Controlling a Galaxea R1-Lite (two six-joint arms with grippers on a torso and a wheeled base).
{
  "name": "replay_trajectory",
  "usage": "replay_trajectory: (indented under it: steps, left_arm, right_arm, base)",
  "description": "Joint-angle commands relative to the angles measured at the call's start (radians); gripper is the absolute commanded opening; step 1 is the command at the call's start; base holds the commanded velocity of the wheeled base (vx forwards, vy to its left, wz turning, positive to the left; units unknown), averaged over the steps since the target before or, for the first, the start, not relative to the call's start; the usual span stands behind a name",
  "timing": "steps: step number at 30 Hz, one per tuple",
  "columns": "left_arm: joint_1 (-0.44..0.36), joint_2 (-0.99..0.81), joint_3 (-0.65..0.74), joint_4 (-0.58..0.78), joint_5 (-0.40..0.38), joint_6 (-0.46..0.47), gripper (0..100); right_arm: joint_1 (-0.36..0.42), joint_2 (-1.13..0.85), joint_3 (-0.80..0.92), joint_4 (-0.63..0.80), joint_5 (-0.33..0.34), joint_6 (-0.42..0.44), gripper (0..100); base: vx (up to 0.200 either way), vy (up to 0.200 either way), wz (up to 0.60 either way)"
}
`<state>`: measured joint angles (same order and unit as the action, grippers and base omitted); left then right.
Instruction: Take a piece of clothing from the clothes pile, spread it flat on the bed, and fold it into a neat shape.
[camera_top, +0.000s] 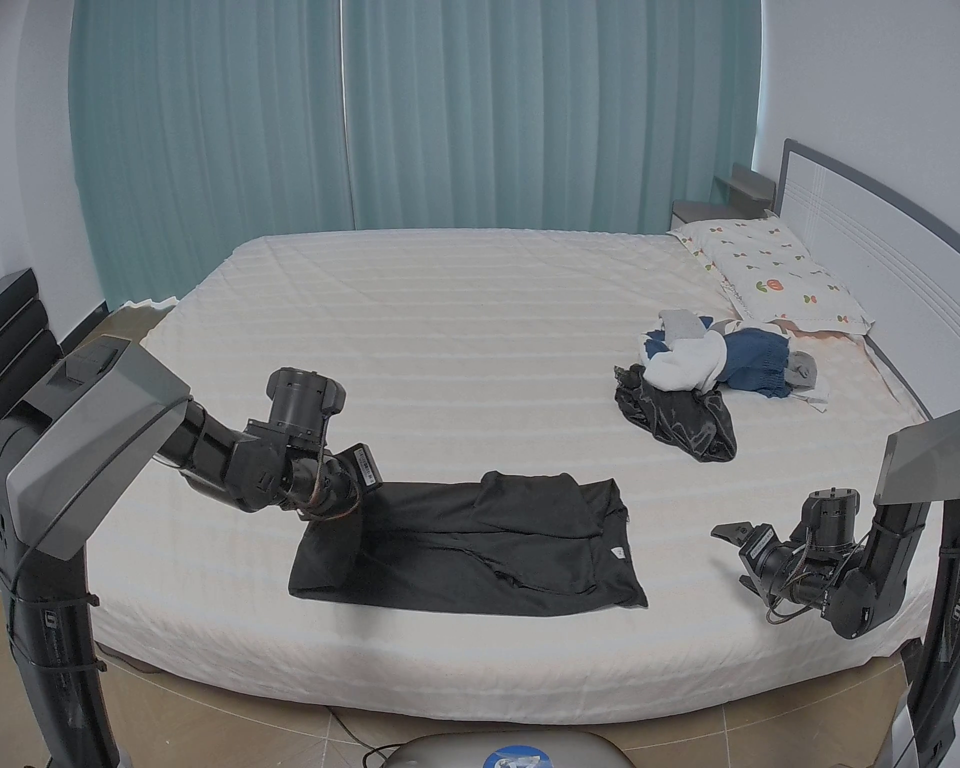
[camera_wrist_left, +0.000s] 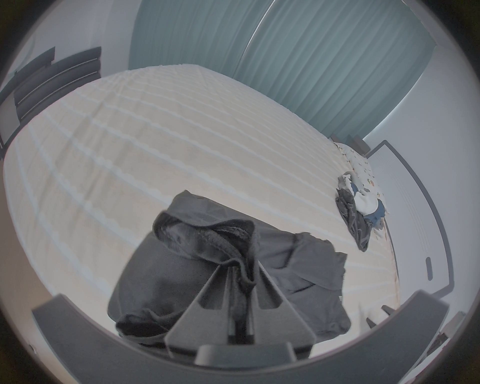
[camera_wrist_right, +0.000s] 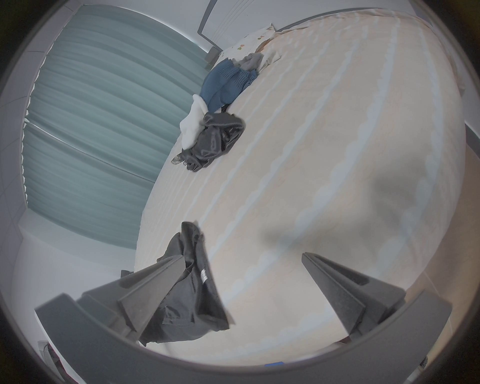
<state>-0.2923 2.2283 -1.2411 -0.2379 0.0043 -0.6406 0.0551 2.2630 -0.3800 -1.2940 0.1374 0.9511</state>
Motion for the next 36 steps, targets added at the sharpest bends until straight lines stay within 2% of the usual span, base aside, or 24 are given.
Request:
replay_trajectory:
  steps: [1,5,17,27,34,35,36]
  left_arm:
    - [-0.065,0.053,-0.143,0.103,0.01,-0.06,0]
    - [-0.093,0.088,-0.209,0.167,0.01,-0.096,0]
    - [-0.125,0.186,-0.334,0.201,0.026,-0.14,0]
    - [-0.159,0.206,-0.36,0.2,0.033,-0.183,0]
    - [-0.176,0.214,-0.396,0.221,0.013,-0.254,0]
    - [-0.177,0.214,-0.399,0.23,0.01,-0.255,100]
    - [-0.179,0.214,-0.4,0.235,0.0,-0.255,100]
  right_arm:
    - [0.003,0.001,0.001,-0.001,0.001,0.0,100]
    - [0.003,0.003,0.001,-0.001,0.001,0.0,100]
    - [0.011,0.006,0.001,-0.001,0.001,0.0,100]
    - [0.014,0.007,0.001,-0.001,-0.001,0.0,100]
    - [0.014,0.012,0.003,-0.001,-0.001,0.0,100]
    - [0.014,0.012,0.001,-0.001,-0.001,0.0,100]
    - [0.014,0.012,0.001,-0.001,-0.001,0.0,100]
  base:
    - [0.0,-0.2,0.0]
    - [0.0,-0.2,0.0]
    - [0.0,-0.2,0.0]
    - [0.0,0.0,0.0]
    - [0.0,0.0,0.0]
    - [0.0,0.0,0.0]
    - [0.0,0.0,0.0]
